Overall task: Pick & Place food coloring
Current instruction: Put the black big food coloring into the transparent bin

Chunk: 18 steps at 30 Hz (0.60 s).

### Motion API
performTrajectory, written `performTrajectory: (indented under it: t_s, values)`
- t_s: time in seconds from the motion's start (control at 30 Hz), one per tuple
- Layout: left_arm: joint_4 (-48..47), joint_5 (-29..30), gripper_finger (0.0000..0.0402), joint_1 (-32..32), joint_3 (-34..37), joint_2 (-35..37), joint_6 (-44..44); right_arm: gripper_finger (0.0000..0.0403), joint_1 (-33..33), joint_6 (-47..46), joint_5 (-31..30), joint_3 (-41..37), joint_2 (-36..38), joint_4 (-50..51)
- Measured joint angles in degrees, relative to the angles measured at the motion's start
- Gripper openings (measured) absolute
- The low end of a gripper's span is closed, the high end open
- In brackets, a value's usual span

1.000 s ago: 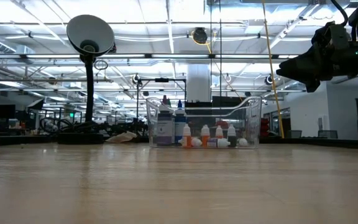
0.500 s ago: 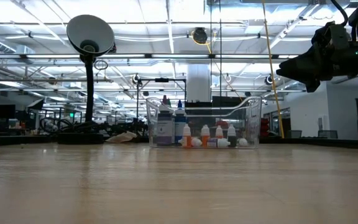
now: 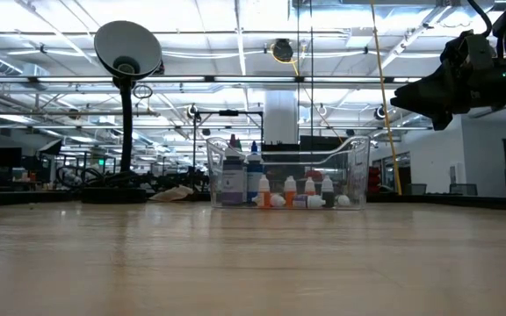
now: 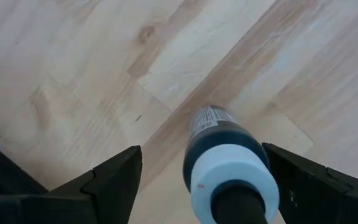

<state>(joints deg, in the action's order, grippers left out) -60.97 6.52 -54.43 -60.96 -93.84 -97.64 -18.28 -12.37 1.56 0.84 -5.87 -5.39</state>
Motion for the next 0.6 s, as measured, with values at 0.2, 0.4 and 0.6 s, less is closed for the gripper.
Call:
performTrajectory:
  t_s: [0.2,0.4,0.6]
  values:
    - [-0.39,-0.89,0.0324,0.04,-0.01,0.0,0.13,0.0105,0.01,0.0,-0.02,0.0,0.0,0.0]
    - [-0.02,0.81,0.0324,0.04,-0.01,0.0,0.22,0.0105,0.02,-0.01,0.0,-0.02,0.0,0.0]
    - [0.83,1.03,0.0324,0.04,-0.05,0.0,1.16,0.0105,0.01,0.0,-0.01,0.0,0.0,0.0]
